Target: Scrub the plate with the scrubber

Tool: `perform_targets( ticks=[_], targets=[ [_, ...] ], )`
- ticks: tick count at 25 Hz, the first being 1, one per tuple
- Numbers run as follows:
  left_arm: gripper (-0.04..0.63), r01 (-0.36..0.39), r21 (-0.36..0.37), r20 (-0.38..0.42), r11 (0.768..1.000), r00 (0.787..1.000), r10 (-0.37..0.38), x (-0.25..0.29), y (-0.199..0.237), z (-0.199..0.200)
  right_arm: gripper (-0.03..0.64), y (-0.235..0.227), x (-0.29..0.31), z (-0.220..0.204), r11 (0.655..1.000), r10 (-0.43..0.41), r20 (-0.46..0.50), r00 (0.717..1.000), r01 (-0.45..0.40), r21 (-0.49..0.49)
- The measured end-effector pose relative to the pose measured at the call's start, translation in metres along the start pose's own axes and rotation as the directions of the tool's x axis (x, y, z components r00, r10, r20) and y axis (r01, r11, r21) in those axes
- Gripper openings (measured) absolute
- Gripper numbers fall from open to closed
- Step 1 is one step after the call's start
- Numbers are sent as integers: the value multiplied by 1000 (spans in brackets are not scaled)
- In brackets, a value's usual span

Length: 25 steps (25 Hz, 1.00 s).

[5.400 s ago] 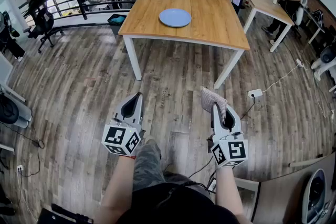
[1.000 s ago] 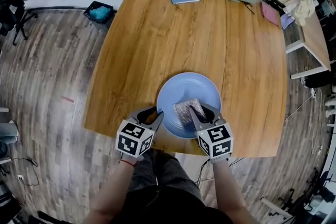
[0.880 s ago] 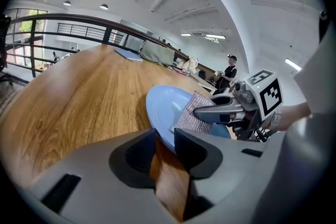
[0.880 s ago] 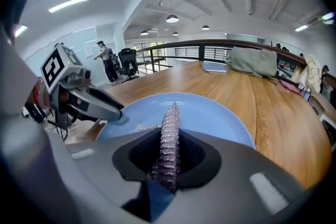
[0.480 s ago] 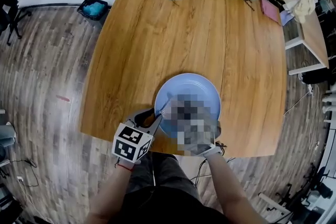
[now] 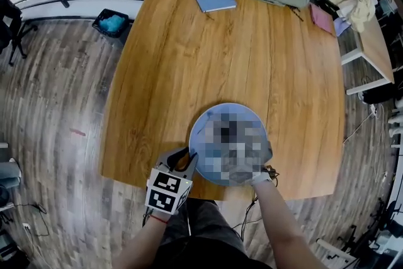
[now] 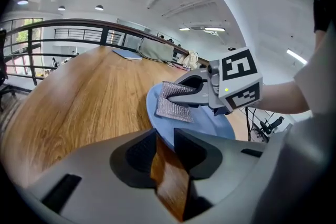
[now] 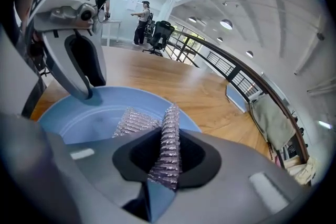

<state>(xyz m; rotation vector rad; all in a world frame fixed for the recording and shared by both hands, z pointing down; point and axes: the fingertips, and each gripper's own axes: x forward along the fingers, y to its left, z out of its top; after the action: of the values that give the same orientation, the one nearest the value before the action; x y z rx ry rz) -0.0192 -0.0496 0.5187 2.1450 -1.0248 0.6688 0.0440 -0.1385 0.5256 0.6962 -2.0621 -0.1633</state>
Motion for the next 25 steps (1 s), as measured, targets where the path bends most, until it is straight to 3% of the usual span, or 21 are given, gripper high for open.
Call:
perform_targets(
  ticks=[6, 13, 20, 25],
  targets=[
    [100, -38, 29, 14, 999, 999, 38, -5, 3, 3, 77, -30, -7, -23, 996, -88, -68, 994, 87, -13],
    [99, -51, 36, 16, 998, 999, 51, -4, 1, 5, 75, -37, -36, -62, 992, -124, -145, 982, 126, 4],
    [92, -64, 42, 32, 997, 998, 63, -1, 2, 7, 74, -4, -67, -83, 995, -96, -188, 977, 93, -26],
    [92, -68, 37, 33, 997, 997, 67, -2, 1, 8, 74, 28, -75, -74, 996, -34, -179, 983, 18, -87]
  ],
)
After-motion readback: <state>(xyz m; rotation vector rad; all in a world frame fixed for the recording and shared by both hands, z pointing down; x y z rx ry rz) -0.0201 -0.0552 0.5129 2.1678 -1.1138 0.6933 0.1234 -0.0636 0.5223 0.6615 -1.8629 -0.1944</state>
